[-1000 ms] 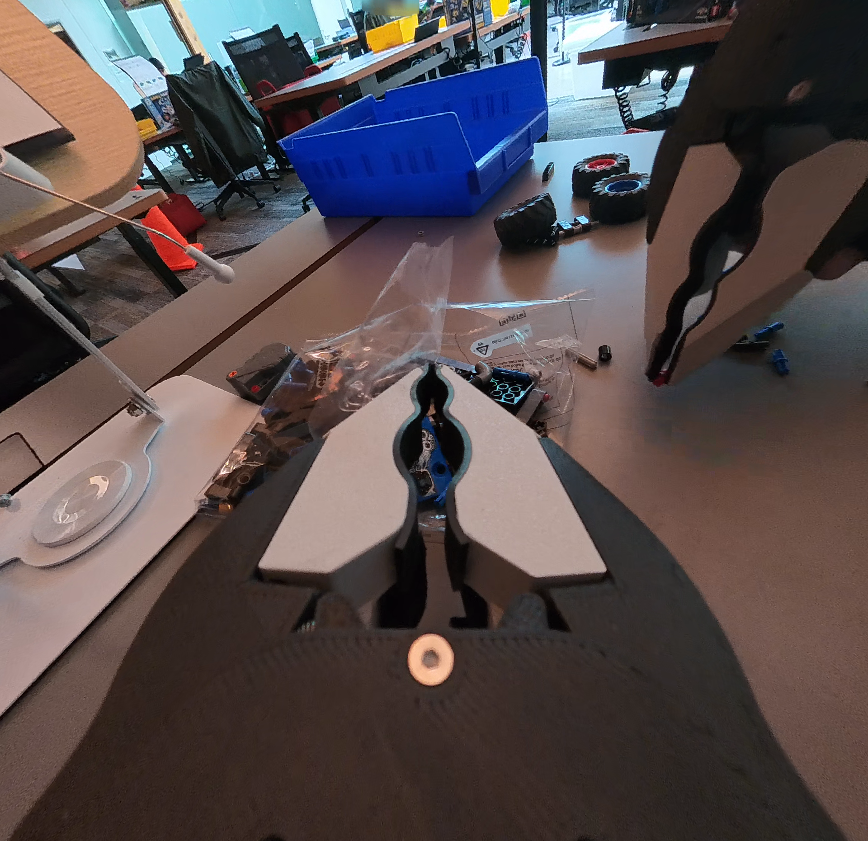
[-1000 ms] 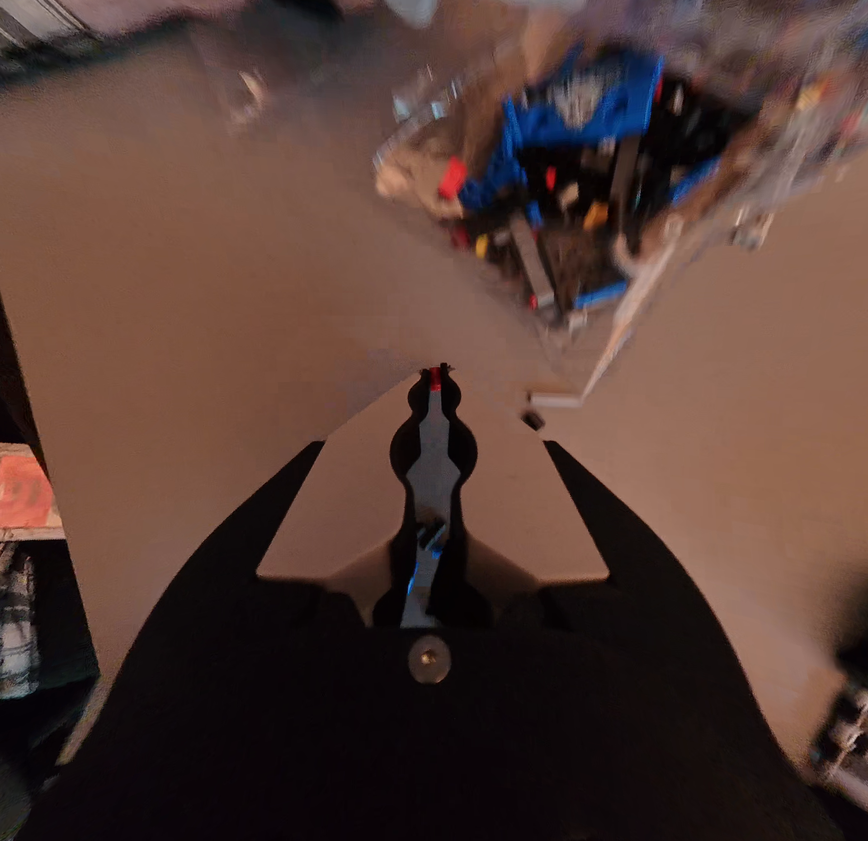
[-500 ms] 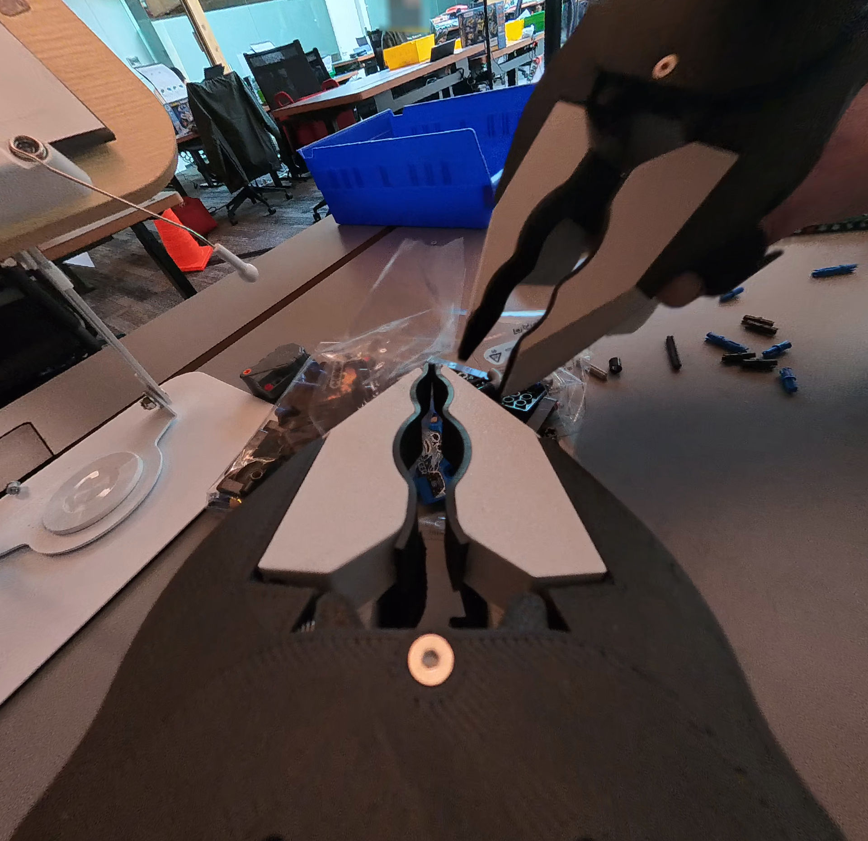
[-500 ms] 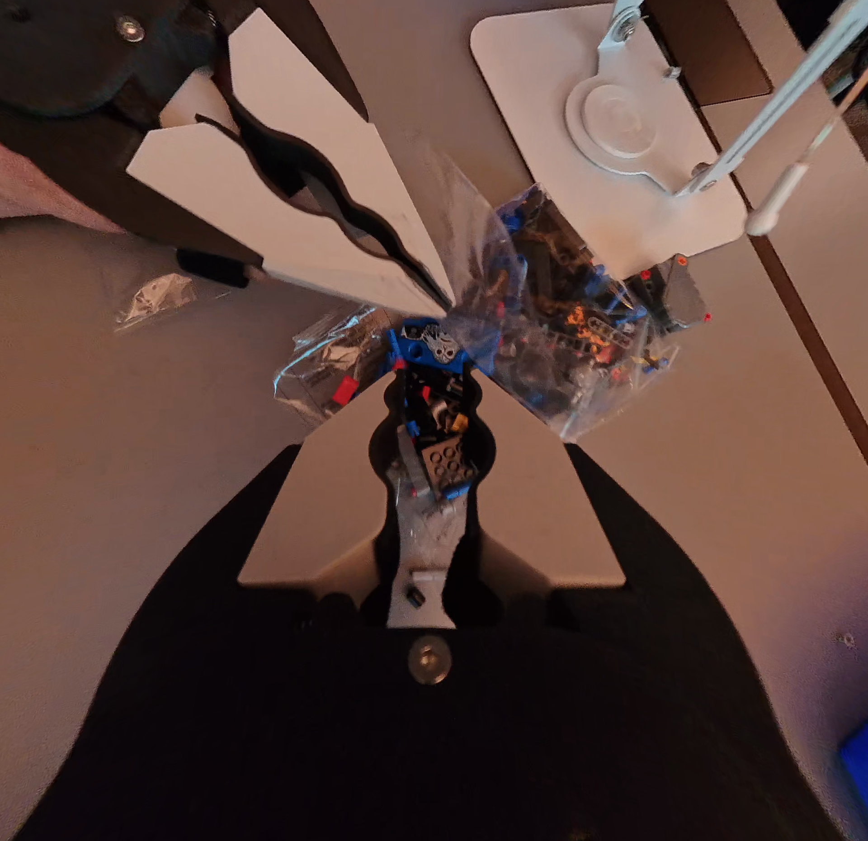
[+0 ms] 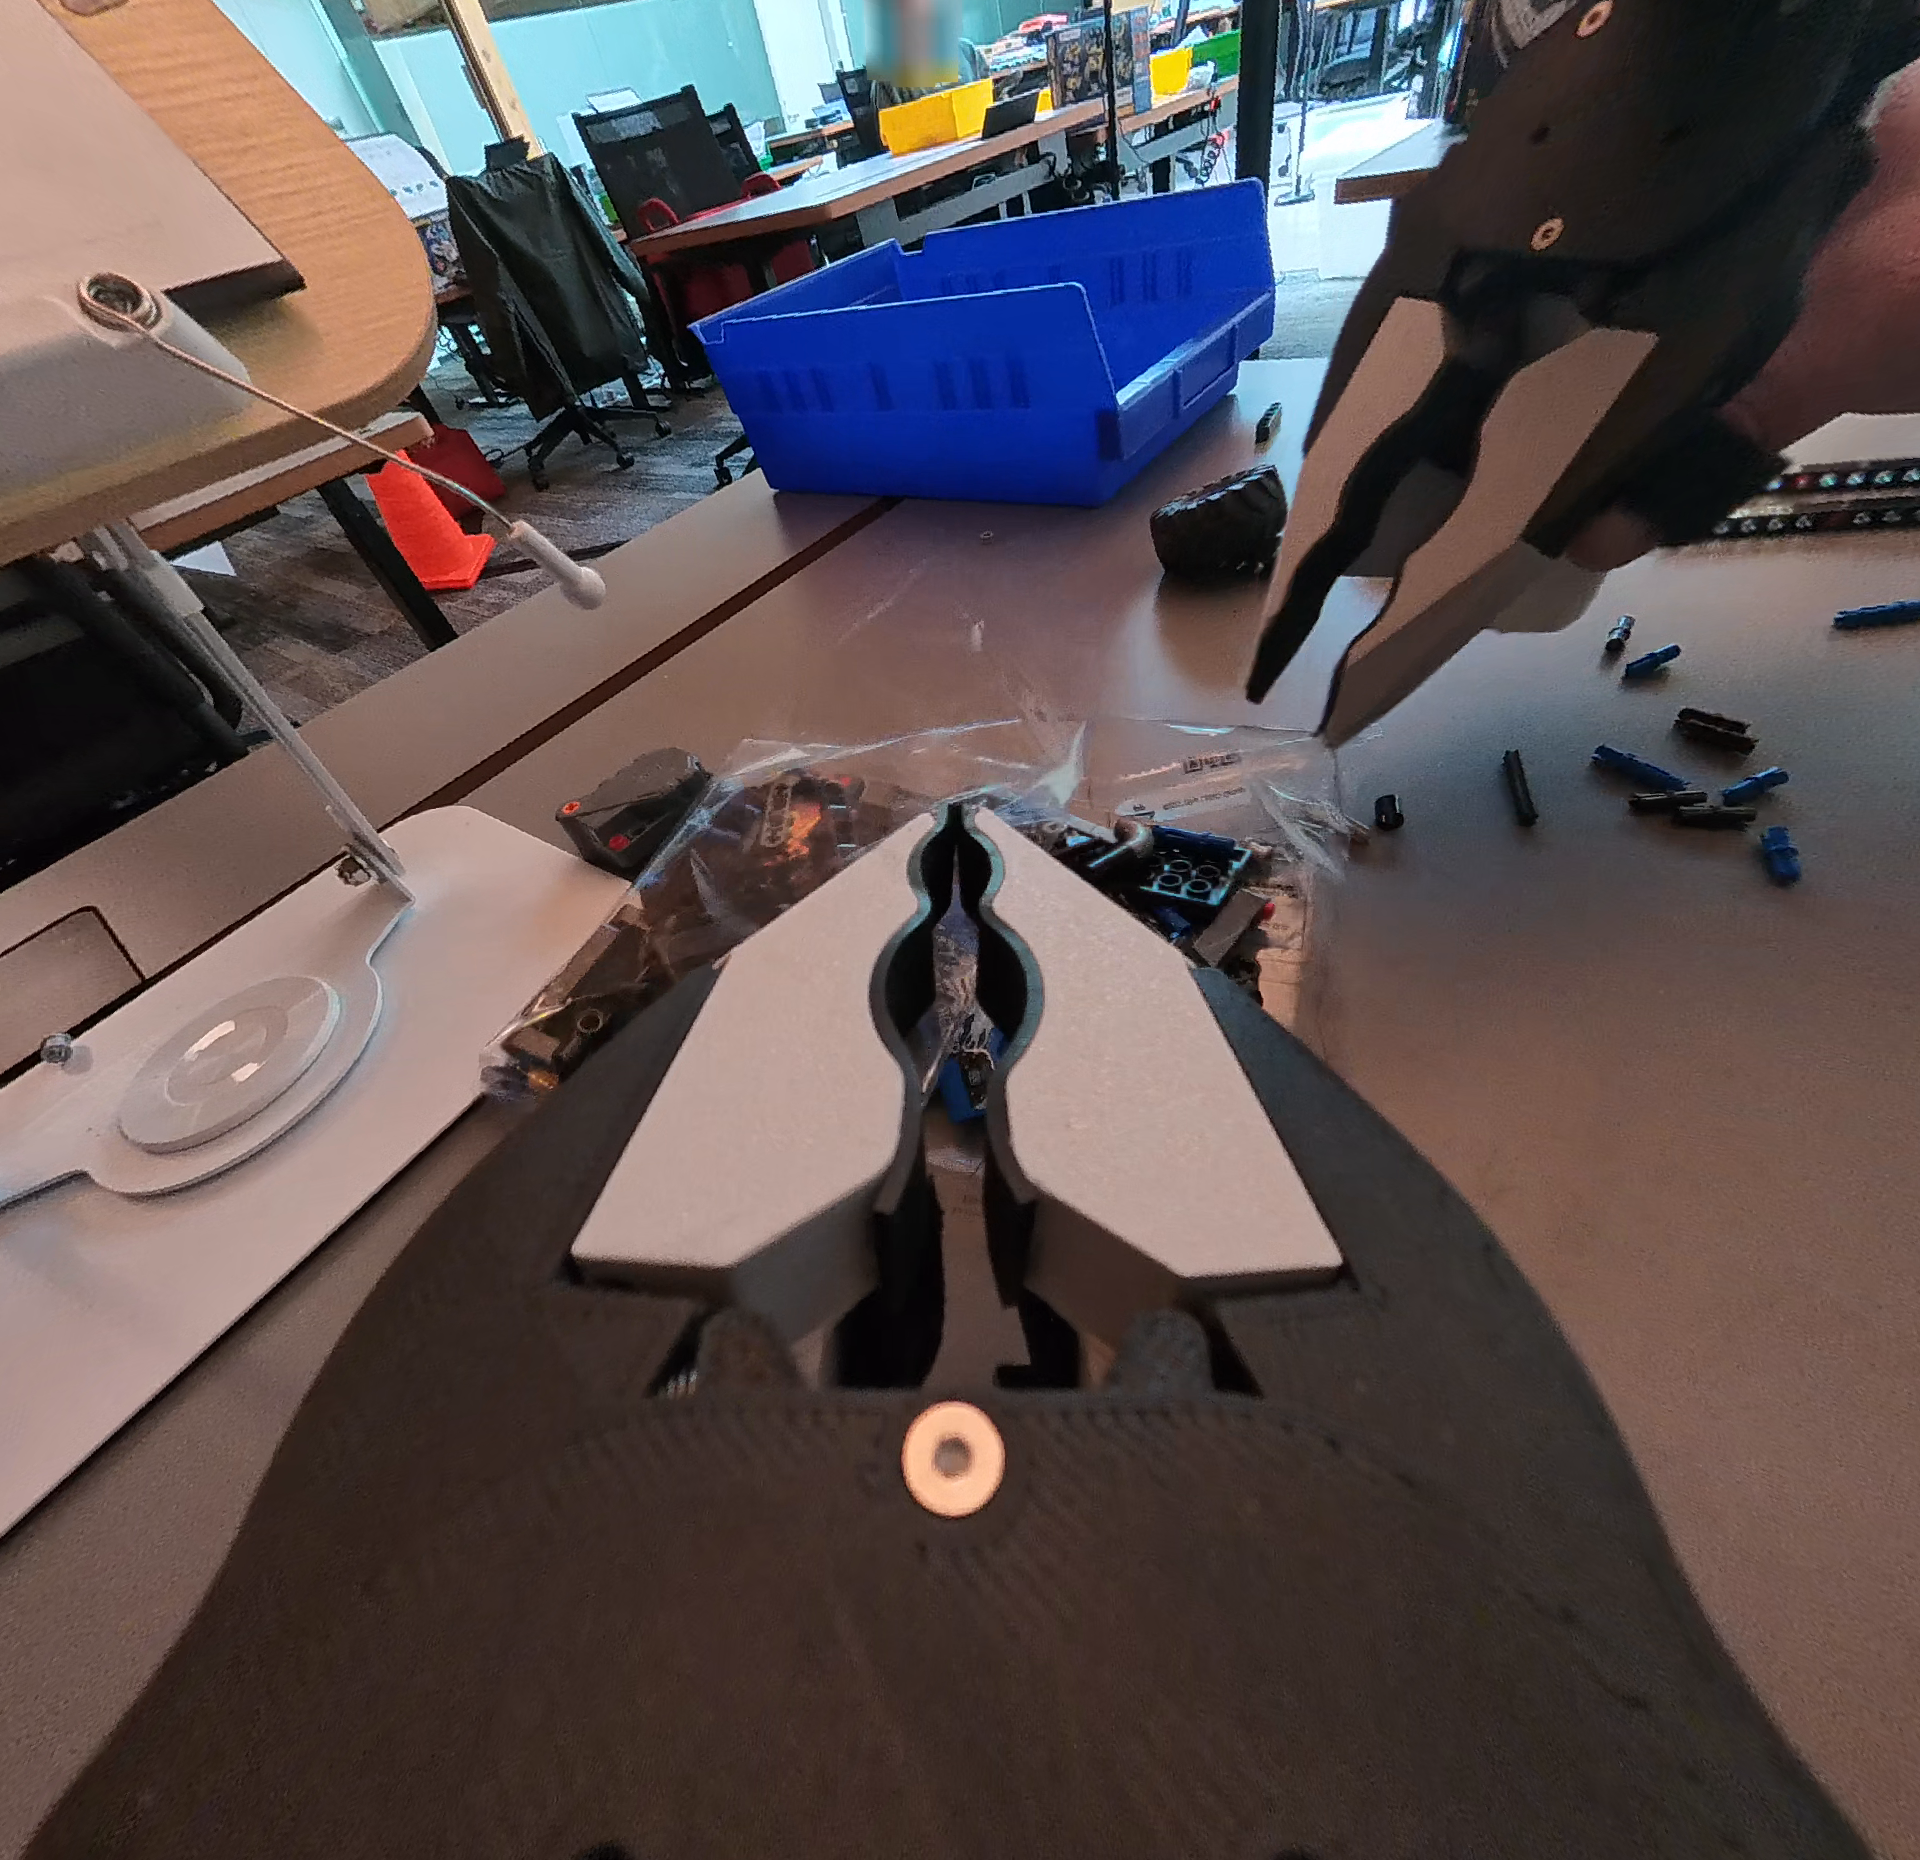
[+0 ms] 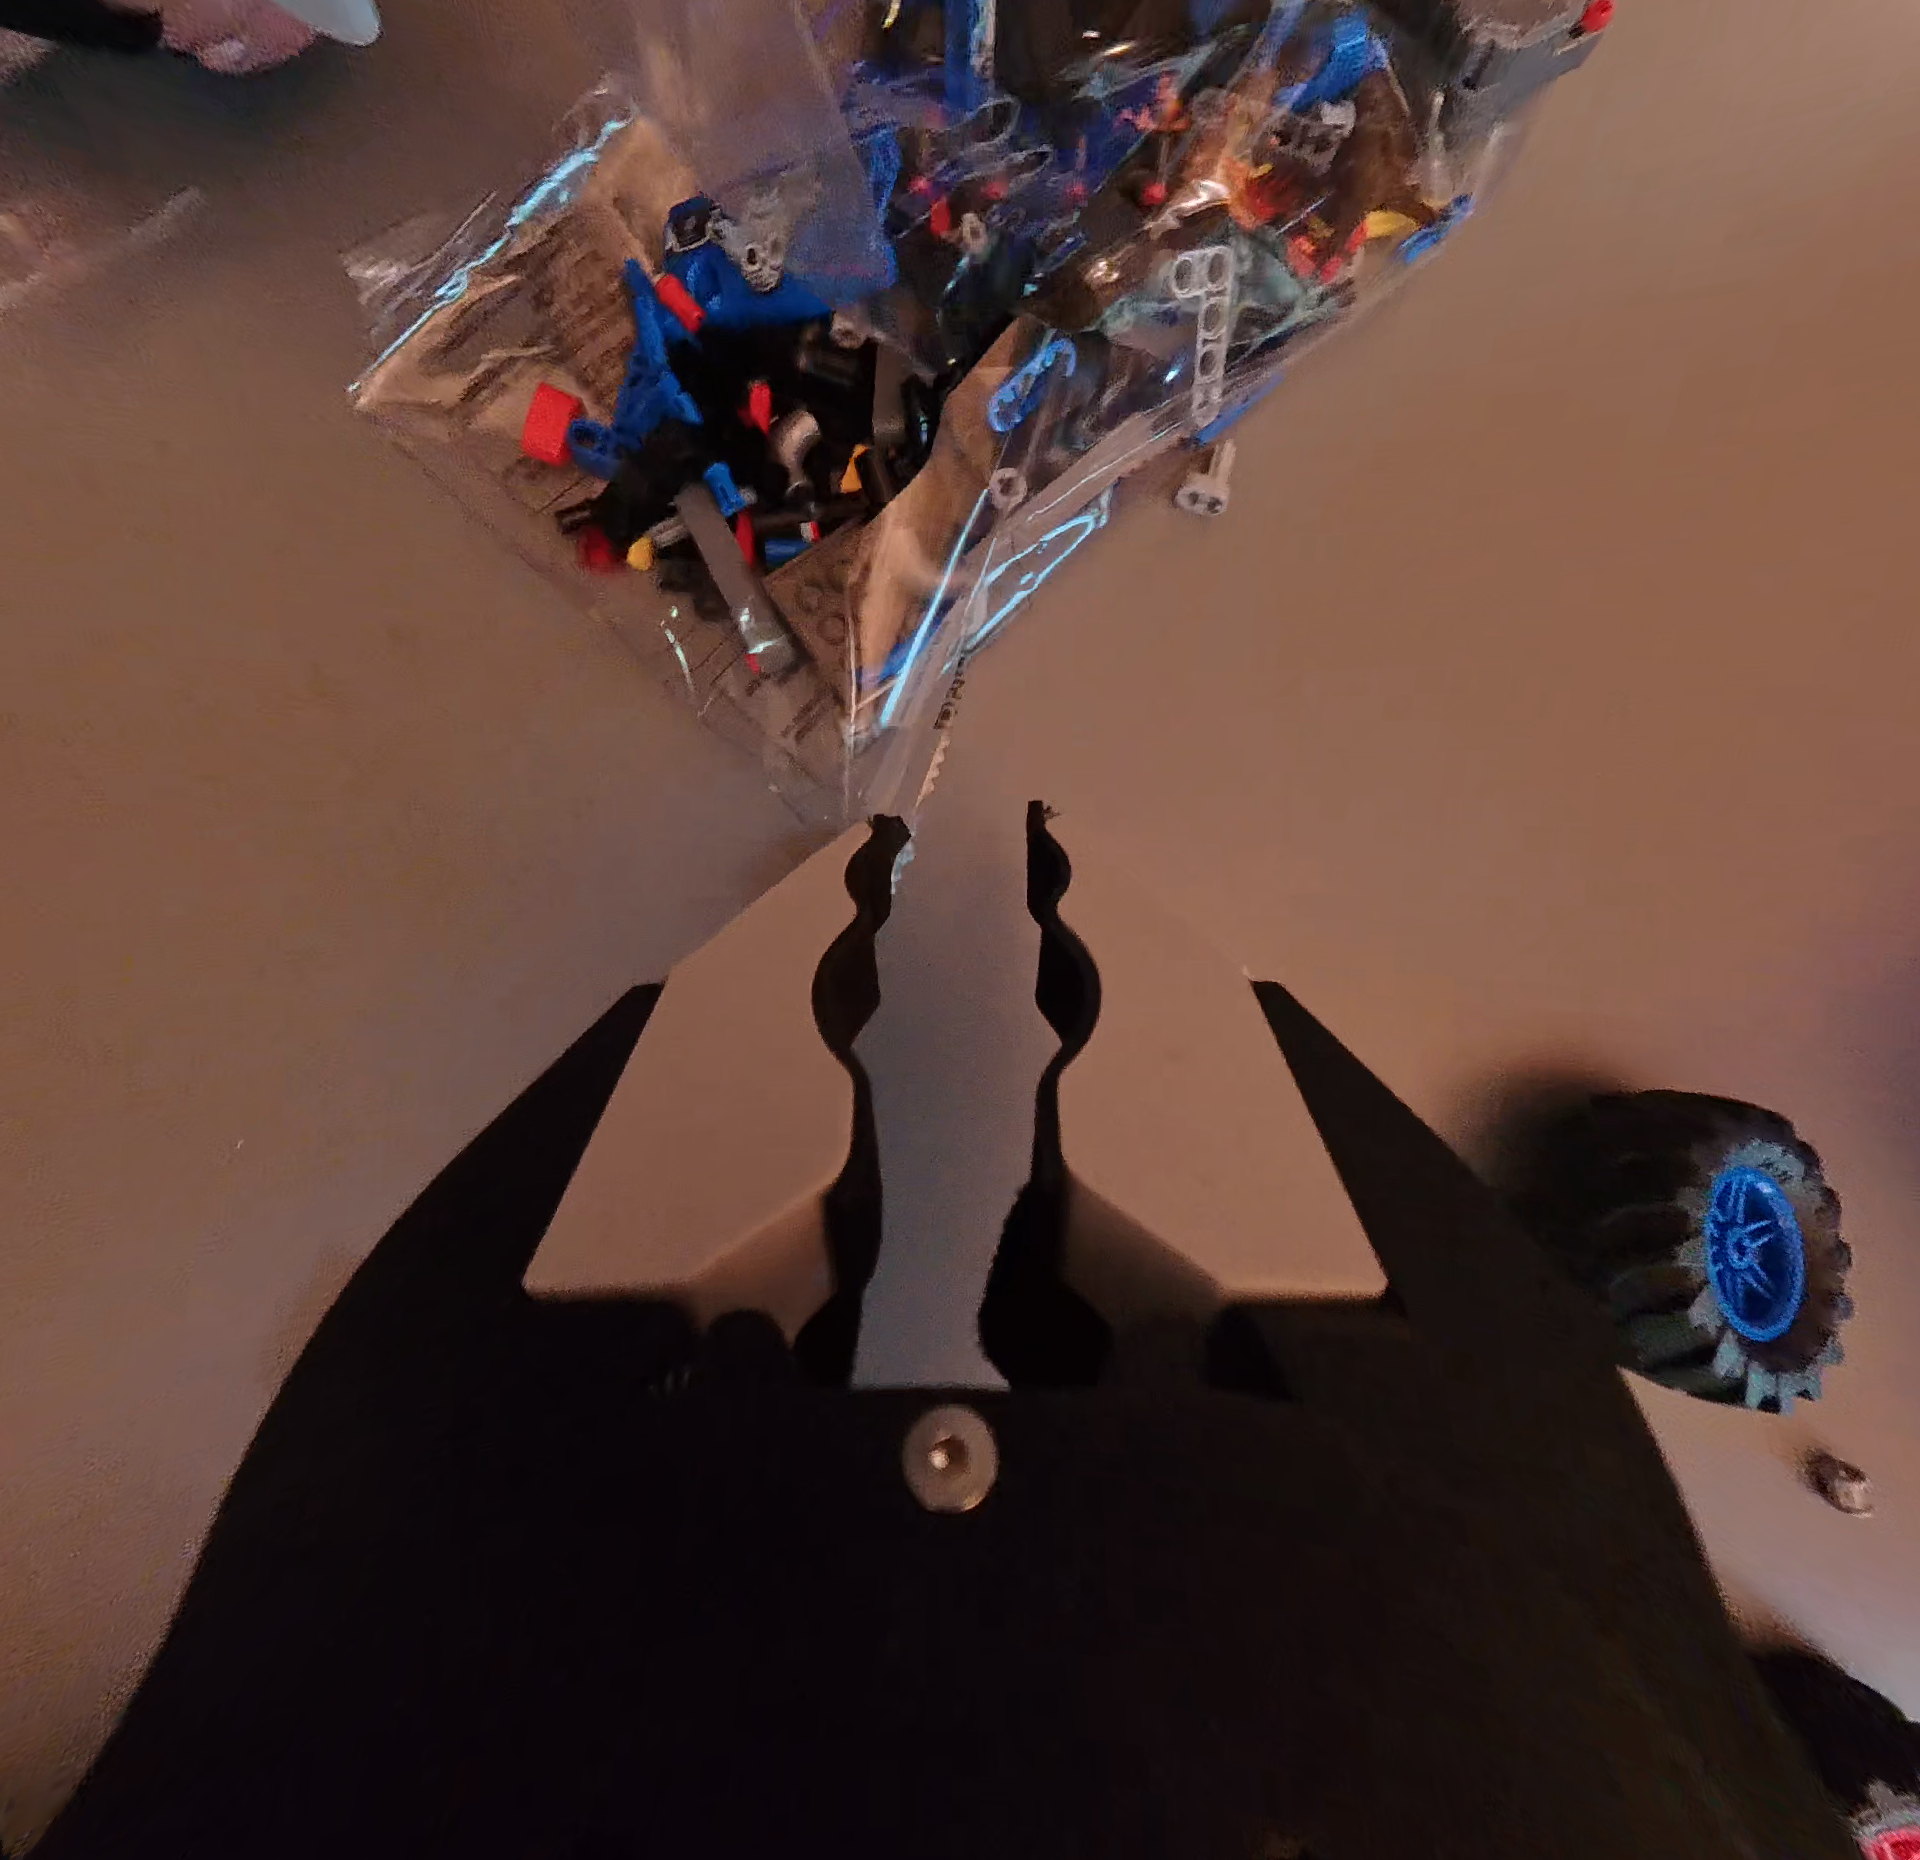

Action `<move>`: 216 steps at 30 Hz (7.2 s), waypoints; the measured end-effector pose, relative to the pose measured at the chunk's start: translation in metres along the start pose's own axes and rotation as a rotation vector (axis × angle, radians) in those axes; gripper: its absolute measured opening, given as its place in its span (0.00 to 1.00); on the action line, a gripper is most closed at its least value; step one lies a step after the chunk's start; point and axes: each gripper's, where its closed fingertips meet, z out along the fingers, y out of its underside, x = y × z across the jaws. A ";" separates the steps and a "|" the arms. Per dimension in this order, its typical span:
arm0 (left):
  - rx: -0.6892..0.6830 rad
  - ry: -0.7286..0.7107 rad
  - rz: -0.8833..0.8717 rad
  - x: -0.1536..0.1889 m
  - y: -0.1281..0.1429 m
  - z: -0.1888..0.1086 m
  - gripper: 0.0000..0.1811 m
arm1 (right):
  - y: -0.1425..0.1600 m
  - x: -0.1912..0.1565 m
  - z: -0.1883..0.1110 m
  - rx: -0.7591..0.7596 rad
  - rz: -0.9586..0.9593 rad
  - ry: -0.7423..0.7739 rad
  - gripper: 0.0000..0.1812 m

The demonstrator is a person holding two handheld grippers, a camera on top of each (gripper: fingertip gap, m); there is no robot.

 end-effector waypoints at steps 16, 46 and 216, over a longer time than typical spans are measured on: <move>-0.002 -0.001 -0.008 -0.001 0.000 0.000 0.00 | 0.015 -0.022 0.017 -0.017 0.012 -0.127 0.13; 0.002 0.007 -0.010 0.000 0.000 0.001 0.00 | -0.031 -0.026 -0.033 0.106 -0.107 -0.020 0.19; -0.002 -0.003 0.006 -0.004 0.002 0.000 0.00 | 0.047 -0.070 -0.028 -0.108 -0.130 -0.122 0.08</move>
